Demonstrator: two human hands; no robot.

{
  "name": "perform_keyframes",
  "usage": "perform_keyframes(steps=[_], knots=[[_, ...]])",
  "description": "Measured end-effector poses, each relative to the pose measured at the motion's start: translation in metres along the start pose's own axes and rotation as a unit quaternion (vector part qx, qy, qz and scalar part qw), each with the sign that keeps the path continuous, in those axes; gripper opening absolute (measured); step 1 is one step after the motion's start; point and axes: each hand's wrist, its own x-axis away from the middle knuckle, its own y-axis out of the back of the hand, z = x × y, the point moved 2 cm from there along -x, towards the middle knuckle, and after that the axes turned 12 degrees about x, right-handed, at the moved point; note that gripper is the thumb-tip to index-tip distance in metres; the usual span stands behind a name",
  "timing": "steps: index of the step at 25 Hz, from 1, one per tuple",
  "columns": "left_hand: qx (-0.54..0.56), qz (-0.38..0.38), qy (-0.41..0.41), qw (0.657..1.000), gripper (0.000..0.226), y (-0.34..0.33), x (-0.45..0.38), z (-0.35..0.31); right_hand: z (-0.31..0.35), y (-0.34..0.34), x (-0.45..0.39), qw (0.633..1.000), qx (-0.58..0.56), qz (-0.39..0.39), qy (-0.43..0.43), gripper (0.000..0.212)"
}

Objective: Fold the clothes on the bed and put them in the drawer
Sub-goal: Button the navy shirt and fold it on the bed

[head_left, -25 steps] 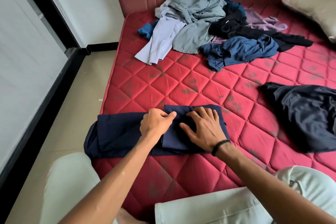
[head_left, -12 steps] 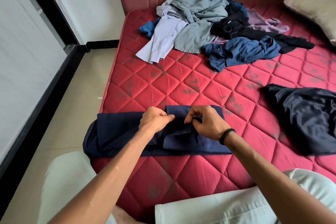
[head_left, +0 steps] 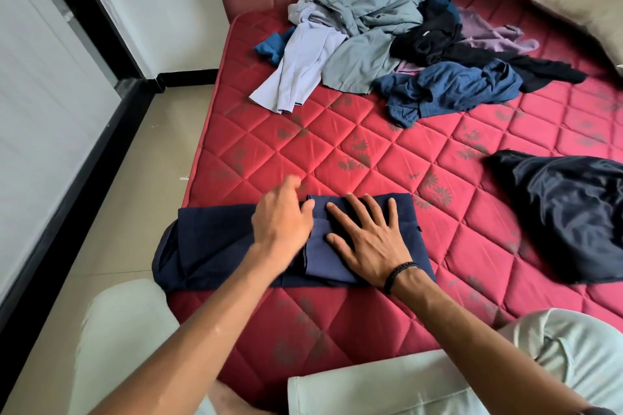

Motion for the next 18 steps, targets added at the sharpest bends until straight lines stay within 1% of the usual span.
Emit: perform_keyframes(steps=[1, 2, 3, 4, 5, 7, 9, 11, 15, 16, 18], knots=[[0.015, -0.053, -0.123, 0.991, 0.031, -0.004, 0.016, -0.017, 0.0, -0.002, 0.002, 1.0, 0.001, 0.011, 0.013, 0.068], [0.057, -0.046, -0.213, 0.974, 0.04, -0.015, 0.033, -0.036, 0.0, -0.002, 0.004, 0.999, 0.011, 0.014, 0.035, 0.069], [0.078, 0.0, -0.258, 0.963, 0.046, -0.034, 0.047, -0.049, 0.0, -0.001, 0.006, 0.998, 0.024, 0.014, 0.057, 0.07], [0.067, 0.044, -0.266, 0.961, 0.053, -0.055, 0.056, -0.055, -0.002, -0.001, 0.009, 0.997, 0.03, 0.007, 0.074, 0.07], [0.037, 0.063, -0.252, 0.965, 0.06, -0.076, 0.059, -0.053, -0.005, -0.003, 0.01, 0.996, 0.022, 0.004, 0.087, 0.072], [-0.021, 0.066, -0.205, 0.976, 0.073, -0.101, 0.055, -0.033, -0.012, -0.005, 0.013, 0.994, 0.003, 0.003, 0.108, 0.081], [-0.026, 0.053, -0.18, 0.982, 0.081, -0.104, 0.05, -0.012, -0.018, -0.006, 0.011, 0.995, -0.024, 0.002, 0.092, 0.095], [-0.029, 0.051, -0.177, 0.983, 0.083, -0.101, 0.049, -0.002, -0.017, -0.003, 0.011, 0.997, -0.041, 0.015, 0.067, 0.106], [-0.068, 0.056, -0.166, 0.982, 0.089, -0.099, 0.05, 0.001, -0.024, 0.0, 0.016, 0.998, -0.023, 0.006, 0.052, 0.117], [-0.093, 0.05, -0.165, 0.981, 0.09, -0.096, 0.051, 0.005, -0.028, 0.0, 0.022, 0.999, -0.032, -0.002, 0.035, 0.121], [-0.137, 0.027, -0.149, 0.979, 0.084, -0.086, 0.052, 0.019, -0.034, 0.002, 0.036, 0.996, -0.08, -0.026, -0.01, 0.128]])
